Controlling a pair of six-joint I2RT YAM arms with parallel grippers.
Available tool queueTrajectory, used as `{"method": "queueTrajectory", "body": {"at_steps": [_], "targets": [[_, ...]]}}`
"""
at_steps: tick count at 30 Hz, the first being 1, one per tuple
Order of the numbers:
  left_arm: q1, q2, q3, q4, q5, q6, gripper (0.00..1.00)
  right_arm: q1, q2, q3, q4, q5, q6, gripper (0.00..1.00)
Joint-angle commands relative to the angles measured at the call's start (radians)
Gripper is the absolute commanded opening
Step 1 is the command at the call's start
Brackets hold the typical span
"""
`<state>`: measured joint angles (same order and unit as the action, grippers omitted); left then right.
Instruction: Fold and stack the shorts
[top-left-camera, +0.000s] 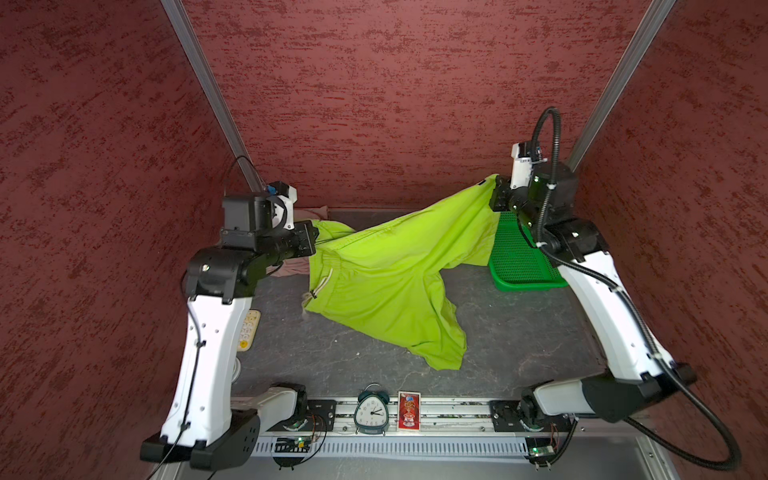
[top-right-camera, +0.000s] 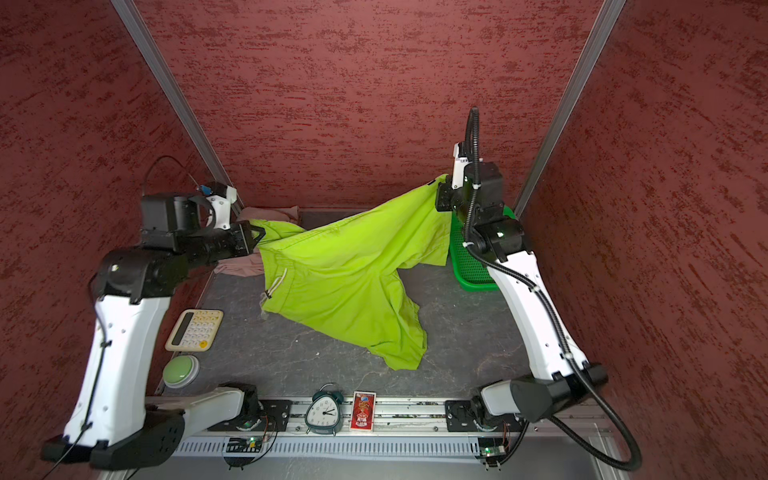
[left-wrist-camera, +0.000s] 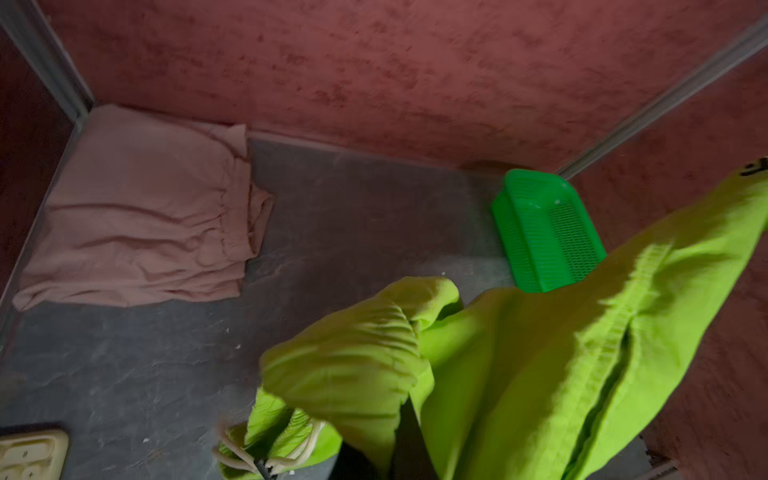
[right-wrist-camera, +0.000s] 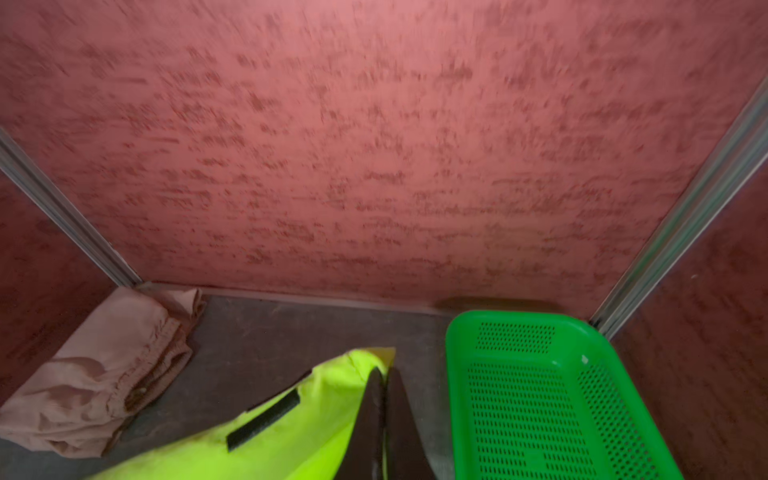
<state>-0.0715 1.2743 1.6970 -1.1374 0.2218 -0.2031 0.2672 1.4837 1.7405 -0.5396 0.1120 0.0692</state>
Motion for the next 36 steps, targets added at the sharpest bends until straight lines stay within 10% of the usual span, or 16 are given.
{"method": "queueTrajectory", "body": {"at_steps": [1, 14, 17, 20, 24, 36], "targets": [[0.048, 0.188, -0.078, 0.106, -0.007, 0.033, 0.00, -0.037, 0.135, -0.020, 0.083, -0.100, 0.020, 0.00], [0.091, 0.848, 0.311, 0.188, 0.033, 0.056, 0.00, -0.052, 0.804, 0.421, 0.112, -0.158, 0.098, 0.00], [0.099, 0.917, 0.392, 0.181, 0.067, 0.064, 0.91, -0.052, 0.890, 0.556, 0.077, -0.194, 0.117, 0.17], [0.113, 0.918, 0.435, 0.174, 0.097, 0.059, 0.99, -0.051, 0.869, 0.574, 0.094, -0.233, 0.125, 0.55], [0.139, 0.795, 0.384, 0.179, 0.097, 0.029, 0.99, -0.051, 0.691, 0.393, 0.148, -0.247, 0.117, 0.77], [0.142, 0.156, -0.532, 0.394, 0.064, -0.116, 0.99, 0.020, -0.109, -0.745, 0.088, -0.266, 0.321, 0.84]]}}
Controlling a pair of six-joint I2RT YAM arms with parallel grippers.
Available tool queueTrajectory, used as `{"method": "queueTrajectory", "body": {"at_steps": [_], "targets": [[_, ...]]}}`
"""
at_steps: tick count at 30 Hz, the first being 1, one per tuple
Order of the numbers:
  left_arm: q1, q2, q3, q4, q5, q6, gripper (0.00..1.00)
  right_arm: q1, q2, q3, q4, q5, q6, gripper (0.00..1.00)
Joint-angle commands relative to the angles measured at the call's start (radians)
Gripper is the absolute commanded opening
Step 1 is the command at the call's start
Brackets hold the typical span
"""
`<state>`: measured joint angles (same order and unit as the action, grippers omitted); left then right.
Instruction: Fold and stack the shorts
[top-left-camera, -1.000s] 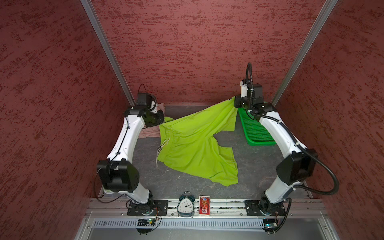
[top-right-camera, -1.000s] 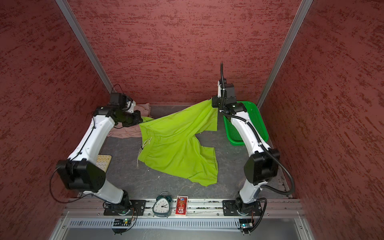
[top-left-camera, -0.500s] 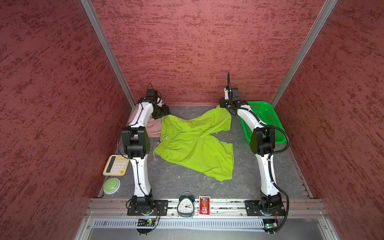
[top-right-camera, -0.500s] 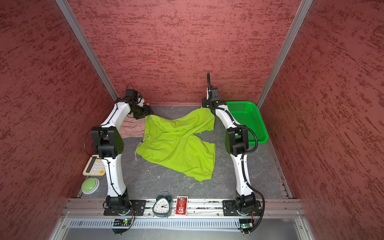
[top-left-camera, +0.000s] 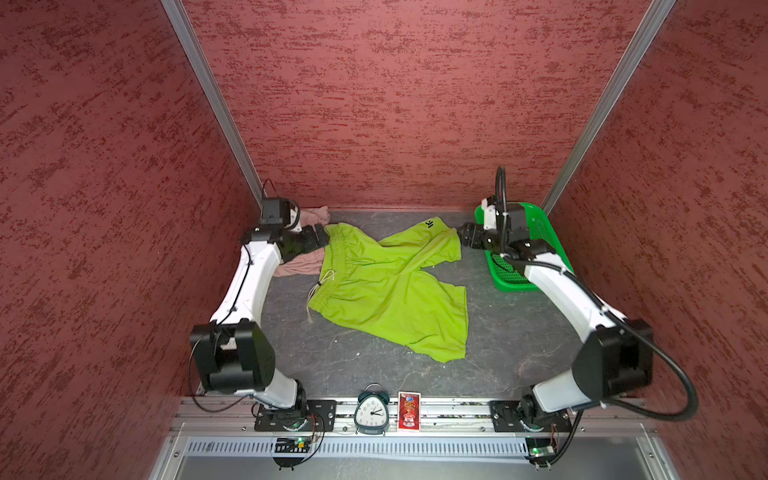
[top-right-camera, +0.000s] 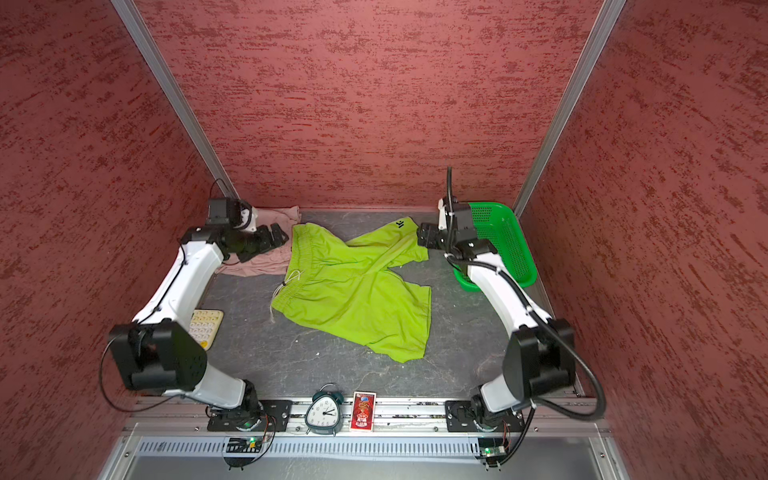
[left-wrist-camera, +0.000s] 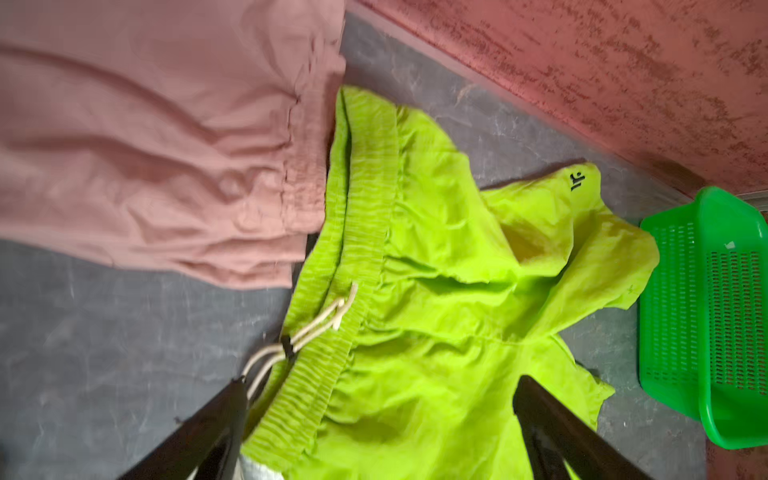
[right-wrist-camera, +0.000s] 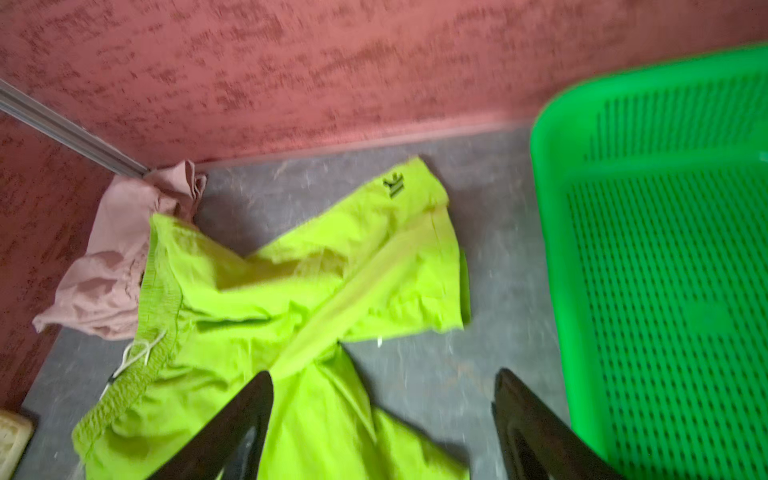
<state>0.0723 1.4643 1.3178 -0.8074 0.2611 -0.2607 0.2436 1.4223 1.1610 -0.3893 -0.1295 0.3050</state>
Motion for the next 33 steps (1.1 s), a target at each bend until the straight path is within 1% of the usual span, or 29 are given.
{"method": "queueTrajectory", "body": {"at_steps": [1, 3, 5, 8, 11, 13, 16, 20, 23, 27, 30, 31, 33], "targets": [[0.000, -0.061, -0.199, 0.069, 0.026, -0.065, 0.99, 0.067, -0.080, -0.218, -0.086, -0.028, 0.105, 0.84], [0.000, -0.120, -0.289, 0.079, 0.001, -0.087, 0.99, 0.112, -0.148, -0.326, -0.127, -0.027, 0.161, 0.84], [-0.004, -0.168, -0.373, 0.111, 0.001, -0.126, 0.99, 0.132, -0.209, -0.422, -0.141, -0.041, 0.215, 0.84], [-0.006, -0.216, -0.505, 0.176, 0.042, -0.179, 0.99, 0.160, -0.290, -0.522, -0.153, -0.051, 0.288, 0.84], [0.001, -0.225, -0.595, 0.224, 0.046, -0.212, 0.99, 0.192, -0.348, -0.587, -0.146, -0.075, 0.356, 0.84], [0.008, -0.219, -0.625, 0.254, 0.048, -0.227, 0.99, 0.207, -0.363, -0.616, -0.151, -0.086, 0.390, 0.84], [0.033, -0.204, -0.663, 0.330, 0.091, -0.253, 0.99, 0.239, -0.372, -0.658, -0.153, -0.087, 0.441, 0.84], [0.058, -0.170, -0.668, 0.392, 0.101, -0.260, 0.99, 0.290, -0.359, -0.720, -0.061, -0.097, 0.511, 0.84], [0.061, -0.155, -0.671, 0.437, 0.098, -0.260, 0.99, 0.321, -0.326, -0.728, -0.018, -0.070, 0.541, 0.83], [0.060, -0.140, -0.690, 0.493, 0.106, -0.262, 0.99, 0.336, -0.287, -0.734, 0.023, -0.052, 0.560, 0.78], [0.061, -0.121, -0.699, 0.521, 0.117, -0.267, 0.99, 0.338, -0.264, -0.741, 0.024, -0.033, 0.567, 0.68], [0.061, -0.113, -0.700, 0.528, 0.119, -0.262, 0.97, 0.339, -0.261, -0.741, 0.024, -0.022, 0.567, 0.64], [0.061, -0.097, -0.696, 0.537, 0.122, -0.255, 0.85, 0.339, -0.260, -0.738, 0.027, -0.007, 0.562, 0.52]]}}
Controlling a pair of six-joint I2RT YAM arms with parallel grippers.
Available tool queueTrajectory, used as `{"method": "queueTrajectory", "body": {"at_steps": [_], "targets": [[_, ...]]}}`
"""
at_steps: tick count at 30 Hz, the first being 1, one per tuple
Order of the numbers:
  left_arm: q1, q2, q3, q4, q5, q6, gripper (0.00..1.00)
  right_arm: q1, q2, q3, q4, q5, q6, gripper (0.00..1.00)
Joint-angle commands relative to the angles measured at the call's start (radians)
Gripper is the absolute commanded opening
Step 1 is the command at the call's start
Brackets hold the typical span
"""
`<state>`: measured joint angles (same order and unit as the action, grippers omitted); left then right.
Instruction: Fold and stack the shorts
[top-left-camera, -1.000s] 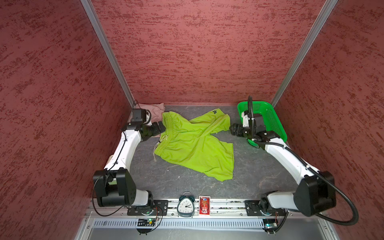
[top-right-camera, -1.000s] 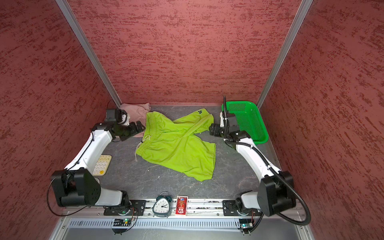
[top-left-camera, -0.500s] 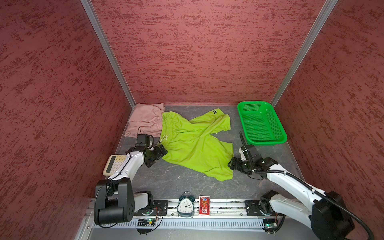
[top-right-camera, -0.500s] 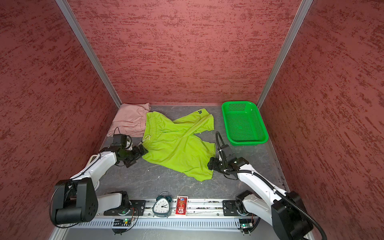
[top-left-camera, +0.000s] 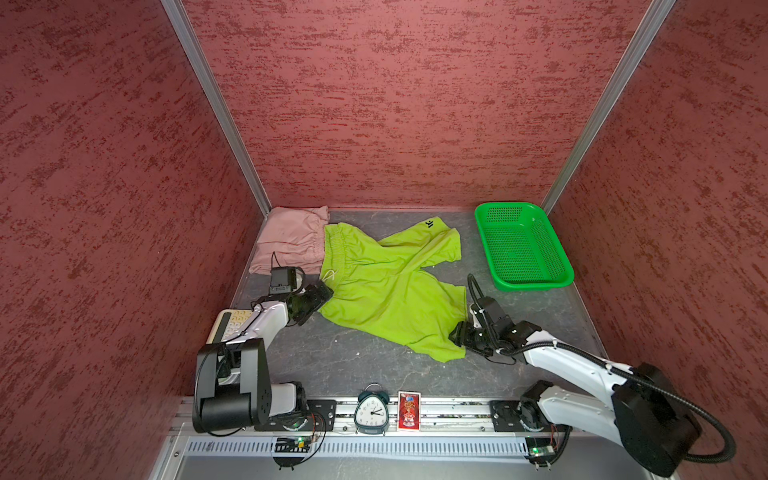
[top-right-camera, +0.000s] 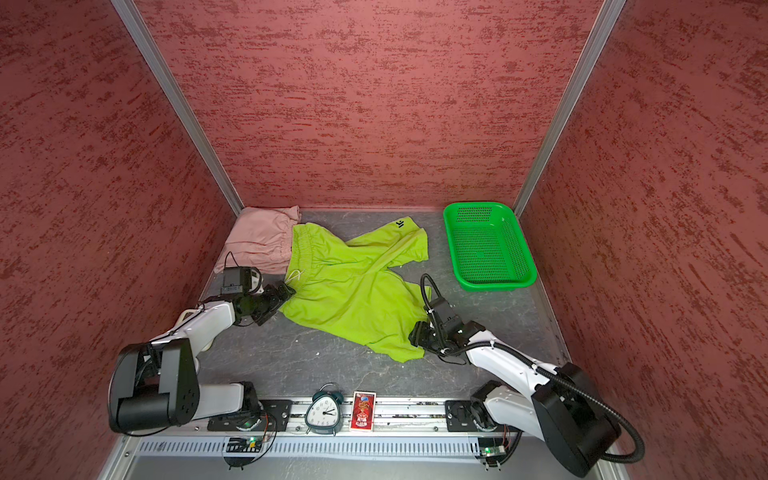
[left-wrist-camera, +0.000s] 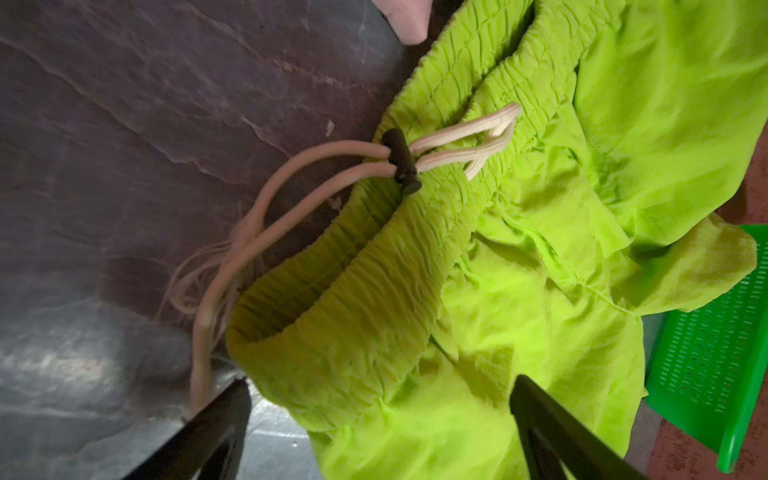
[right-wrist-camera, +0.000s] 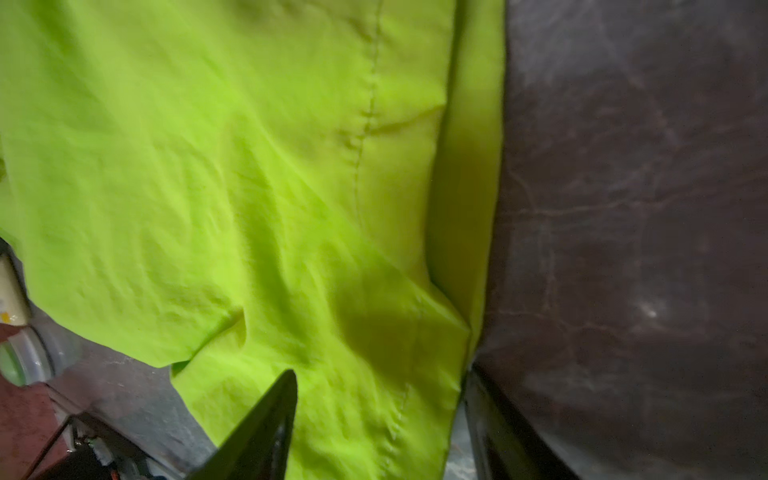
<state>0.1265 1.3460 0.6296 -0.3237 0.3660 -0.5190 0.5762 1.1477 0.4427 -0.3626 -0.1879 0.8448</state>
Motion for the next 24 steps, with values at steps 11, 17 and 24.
{"method": "queueTrajectory", "body": {"at_steps": [11, 17, 24], "targets": [[0.006, 0.001, 0.019, -0.043, 0.057, 0.042, 0.00, 0.002, 0.033, 0.105, -0.170, 0.141, -0.063, 0.00], [-0.013, -0.155, 0.015, -0.245, 0.083, 0.015, 0.00, -0.045, 0.014, 0.179, -0.297, 0.168, -0.112, 0.00], [-0.037, -0.367, 0.007, -0.426, 0.087, -0.065, 0.00, -0.123, -0.024, 0.243, -0.431, 0.188, -0.163, 0.01]]}}
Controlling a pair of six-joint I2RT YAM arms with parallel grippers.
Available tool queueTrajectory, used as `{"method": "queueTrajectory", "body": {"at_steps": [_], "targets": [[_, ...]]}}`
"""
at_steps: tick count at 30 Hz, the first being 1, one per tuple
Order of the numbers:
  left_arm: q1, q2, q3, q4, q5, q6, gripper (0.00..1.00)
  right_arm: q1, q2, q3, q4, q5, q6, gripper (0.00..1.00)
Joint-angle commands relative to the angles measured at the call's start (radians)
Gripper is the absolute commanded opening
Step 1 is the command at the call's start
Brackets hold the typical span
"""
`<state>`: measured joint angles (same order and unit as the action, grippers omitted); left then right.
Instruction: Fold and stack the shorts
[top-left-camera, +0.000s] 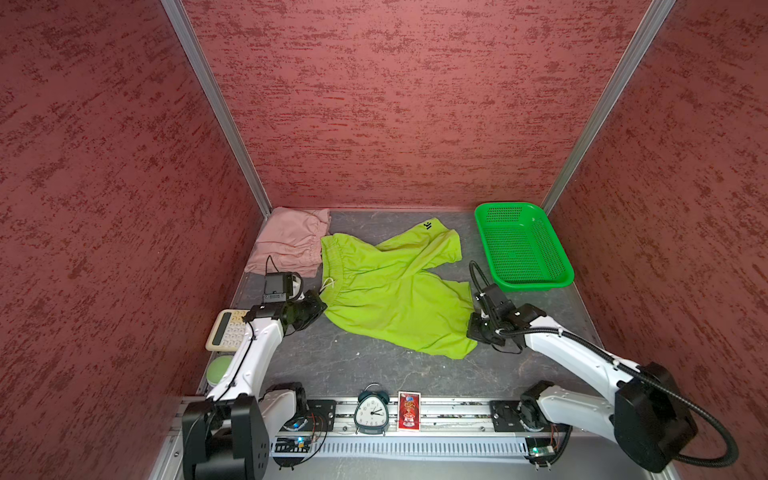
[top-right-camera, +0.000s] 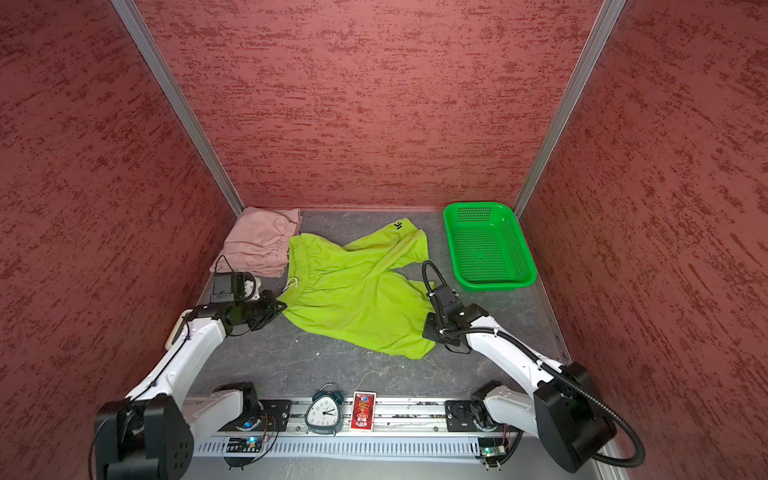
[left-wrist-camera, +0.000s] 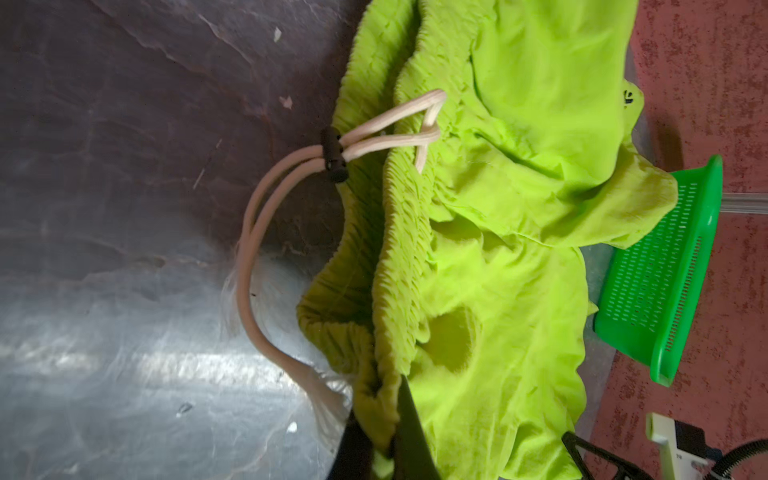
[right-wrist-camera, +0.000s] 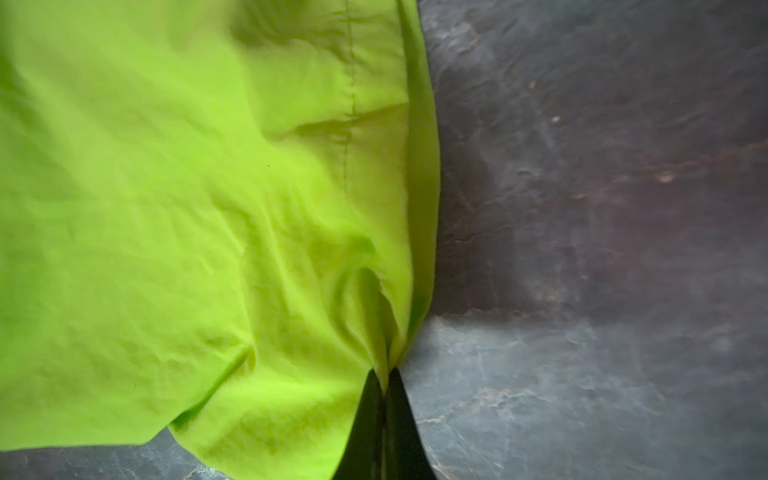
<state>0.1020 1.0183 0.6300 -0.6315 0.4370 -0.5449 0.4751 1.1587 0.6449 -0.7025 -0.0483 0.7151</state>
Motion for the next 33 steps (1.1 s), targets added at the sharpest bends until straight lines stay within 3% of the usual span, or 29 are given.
{"method": "queueTrajectory", "body": {"at_steps": [1, 2, 4, 6, 7, 9, 14, 20, 25, 33], "targets": [[-0.022, -0.052, 0.011, -0.132, 0.017, -0.054, 0.00, -0.033, -0.044, 0.047, -0.103, 0.050, -0.039, 0.02], [-0.028, -0.058, 0.016, -0.144, 0.018, -0.064, 0.05, -0.043, -0.049, 0.053, -0.109, 0.050, -0.044, 0.02], [-0.038, -0.058, 0.034, -0.175, 0.020, -0.072, 0.40, -0.060, -0.053, 0.057, -0.112, 0.044, -0.052, 0.14], [-0.044, -0.061, 0.059, -0.192, 0.023, -0.078, 0.85, -0.066, -0.050, 0.073, -0.107, 0.032, -0.057, 0.47], [-0.044, -0.065, 0.071, -0.197, 0.025, -0.079, 1.00, -0.066, -0.050, 0.083, -0.107, 0.028, -0.061, 0.53], [-0.044, -0.070, 0.107, -0.214, 0.018, -0.071, 0.99, -0.068, -0.051, 0.120, -0.113, 0.046, -0.075, 0.61], [-0.045, -0.014, 0.246, -0.226, -0.022, -0.005, 0.99, -0.068, -0.007, 0.274, -0.125, 0.150, -0.175, 0.64], [-0.087, 0.166, 0.407, -0.053, -0.039, 0.099, 1.00, -0.073, 0.190, 0.522, -0.002, 0.207, -0.350, 0.68], [-0.064, 0.333, 0.471, 0.017, -0.160, 0.165, 0.99, -0.145, 0.433, 0.745, 0.169, 0.127, -0.461, 0.77], [-0.030, 0.525, 0.487, 0.144, -0.081, 0.168, 0.98, -0.237, 1.006, 1.336, 0.113, -0.017, -0.596, 0.80]]}}
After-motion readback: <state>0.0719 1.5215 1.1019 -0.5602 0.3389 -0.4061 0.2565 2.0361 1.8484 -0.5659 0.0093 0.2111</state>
